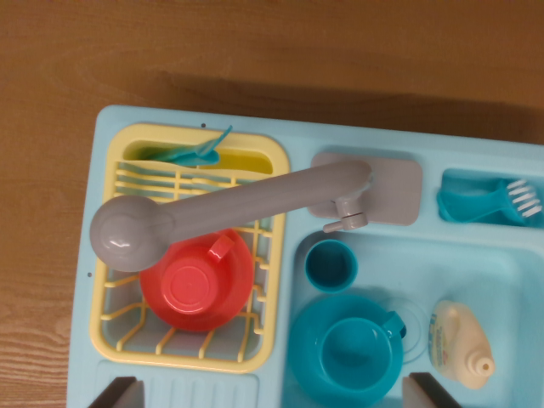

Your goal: Pick detergent from the sink

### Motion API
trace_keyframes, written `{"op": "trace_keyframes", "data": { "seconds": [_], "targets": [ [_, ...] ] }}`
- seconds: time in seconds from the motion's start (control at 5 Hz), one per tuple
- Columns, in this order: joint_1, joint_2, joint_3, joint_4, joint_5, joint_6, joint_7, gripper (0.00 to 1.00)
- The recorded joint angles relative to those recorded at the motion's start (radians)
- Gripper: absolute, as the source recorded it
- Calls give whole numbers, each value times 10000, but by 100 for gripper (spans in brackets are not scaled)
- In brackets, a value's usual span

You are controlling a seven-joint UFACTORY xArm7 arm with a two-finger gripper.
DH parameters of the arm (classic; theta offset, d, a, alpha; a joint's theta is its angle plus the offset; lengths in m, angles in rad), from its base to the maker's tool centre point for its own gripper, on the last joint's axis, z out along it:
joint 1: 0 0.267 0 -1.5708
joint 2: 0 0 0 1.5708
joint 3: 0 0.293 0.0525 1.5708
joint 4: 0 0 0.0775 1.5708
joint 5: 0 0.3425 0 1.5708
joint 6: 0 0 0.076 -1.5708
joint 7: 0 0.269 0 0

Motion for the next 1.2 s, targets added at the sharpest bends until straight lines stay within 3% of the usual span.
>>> {"op": "trace_keyframes", "data": {
  "seconds": [1.2],
  "targets": [
    [-27,30,-34,-130,12,-155,-67,0]
  ]
}}
